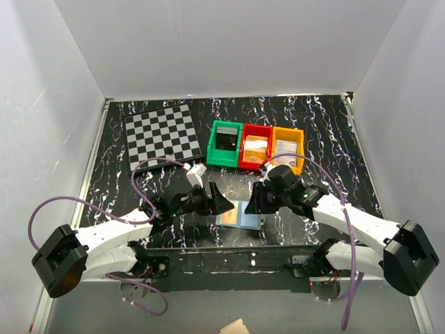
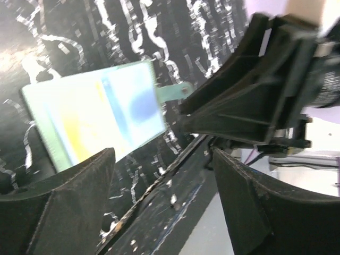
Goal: Take the credit cards out of the card holder
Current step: Remove the credit card from the card holder.
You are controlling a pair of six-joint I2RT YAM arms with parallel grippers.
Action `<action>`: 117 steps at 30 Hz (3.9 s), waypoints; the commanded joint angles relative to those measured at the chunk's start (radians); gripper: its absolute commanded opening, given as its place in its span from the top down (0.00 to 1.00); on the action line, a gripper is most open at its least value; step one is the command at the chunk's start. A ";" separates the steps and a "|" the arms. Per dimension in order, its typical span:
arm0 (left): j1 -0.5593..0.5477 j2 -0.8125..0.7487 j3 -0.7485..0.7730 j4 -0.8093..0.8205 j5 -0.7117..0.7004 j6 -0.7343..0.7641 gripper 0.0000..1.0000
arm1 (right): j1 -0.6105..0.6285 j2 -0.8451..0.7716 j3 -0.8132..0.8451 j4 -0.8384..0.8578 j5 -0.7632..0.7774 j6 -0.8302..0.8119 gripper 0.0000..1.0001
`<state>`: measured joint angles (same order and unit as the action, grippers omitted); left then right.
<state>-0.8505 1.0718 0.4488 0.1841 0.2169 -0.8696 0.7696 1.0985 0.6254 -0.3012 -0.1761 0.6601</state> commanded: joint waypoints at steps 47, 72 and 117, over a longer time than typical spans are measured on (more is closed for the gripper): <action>0.025 0.264 0.022 -0.074 -0.102 0.003 1.00 | 0.008 0.322 -0.053 0.379 -0.108 0.190 0.55; 0.025 0.336 -0.016 -0.005 -0.048 -0.011 1.00 | -0.015 0.336 -0.087 0.444 -0.126 0.200 0.56; 0.005 0.390 -0.061 0.038 -0.034 -0.035 1.00 | -0.046 0.274 -0.168 0.583 -0.169 0.213 0.64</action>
<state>-0.8303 1.4513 0.4175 0.2806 0.1944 -0.9104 0.7277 1.3754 0.4732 0.2359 -0.3244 0.8658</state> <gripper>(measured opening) 0.009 0.369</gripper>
